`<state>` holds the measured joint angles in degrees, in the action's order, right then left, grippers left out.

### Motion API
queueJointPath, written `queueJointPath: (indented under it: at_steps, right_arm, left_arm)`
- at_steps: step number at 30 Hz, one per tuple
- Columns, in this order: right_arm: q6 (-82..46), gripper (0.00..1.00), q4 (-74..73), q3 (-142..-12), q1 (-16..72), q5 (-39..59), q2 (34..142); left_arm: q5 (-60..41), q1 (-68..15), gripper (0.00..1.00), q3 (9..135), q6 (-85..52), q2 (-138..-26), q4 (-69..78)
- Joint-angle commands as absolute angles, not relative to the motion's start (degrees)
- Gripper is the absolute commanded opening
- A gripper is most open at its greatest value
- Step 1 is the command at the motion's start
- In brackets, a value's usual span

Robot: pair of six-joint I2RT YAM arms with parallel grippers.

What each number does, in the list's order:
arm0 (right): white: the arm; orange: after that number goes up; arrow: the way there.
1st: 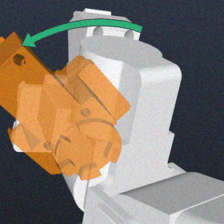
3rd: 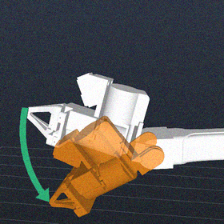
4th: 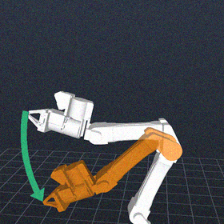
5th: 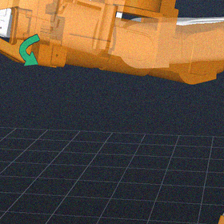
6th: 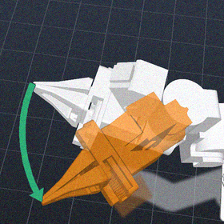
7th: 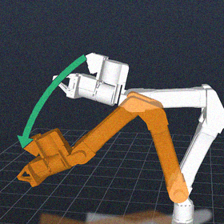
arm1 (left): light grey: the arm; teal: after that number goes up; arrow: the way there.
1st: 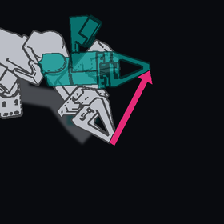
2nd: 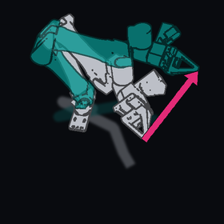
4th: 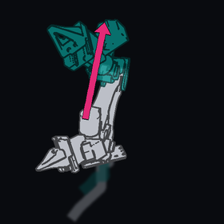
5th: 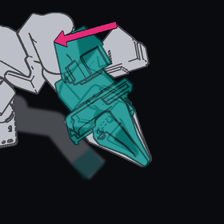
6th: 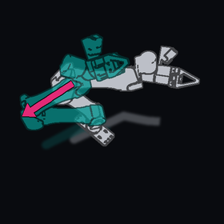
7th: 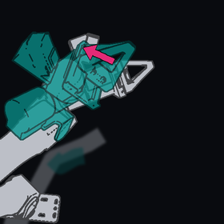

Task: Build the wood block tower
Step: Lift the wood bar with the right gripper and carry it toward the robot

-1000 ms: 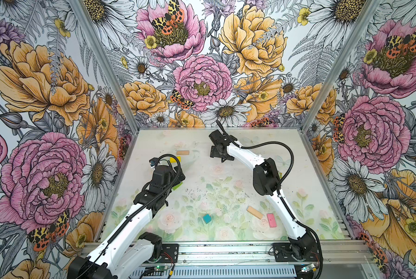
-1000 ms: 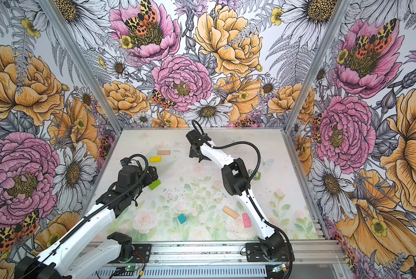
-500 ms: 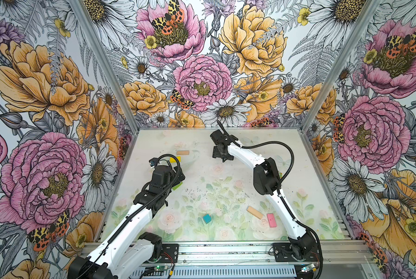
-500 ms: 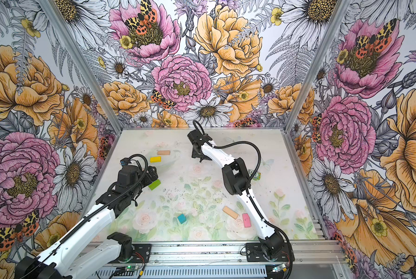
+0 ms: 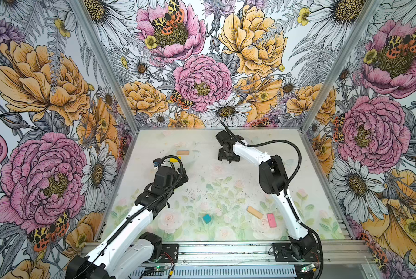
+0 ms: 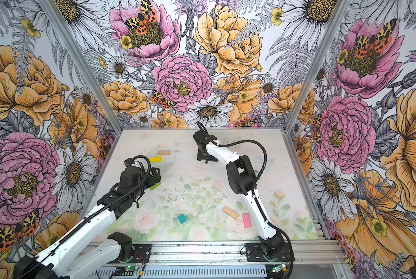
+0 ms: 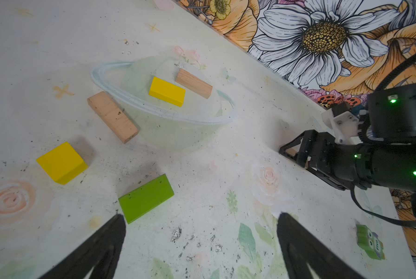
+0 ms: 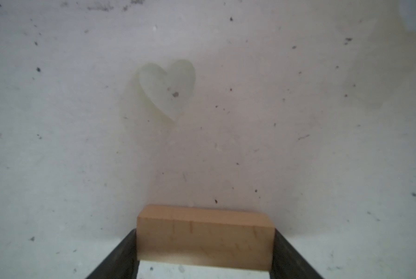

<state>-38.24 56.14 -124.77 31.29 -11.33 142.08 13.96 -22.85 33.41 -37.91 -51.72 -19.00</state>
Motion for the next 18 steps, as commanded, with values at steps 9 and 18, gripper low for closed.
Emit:
queueJointPath:
  at_steps: [9, 18]
  right_arm:
    - [-38.13, 0.79, 50.49, -111.99, 30.20, -9.33, 134.02]
    - [-39.11, 0.92, 49.66, -109.43, 29.79, -7.69, 130.79]
  left_arm:
    - [20.87, -34.30, 0.99, 34.25, -41.45, -50.70, -19.31]
    - [26.65, -42.04, 0.99, 36.70, -43.51, -51.58, -22.20]
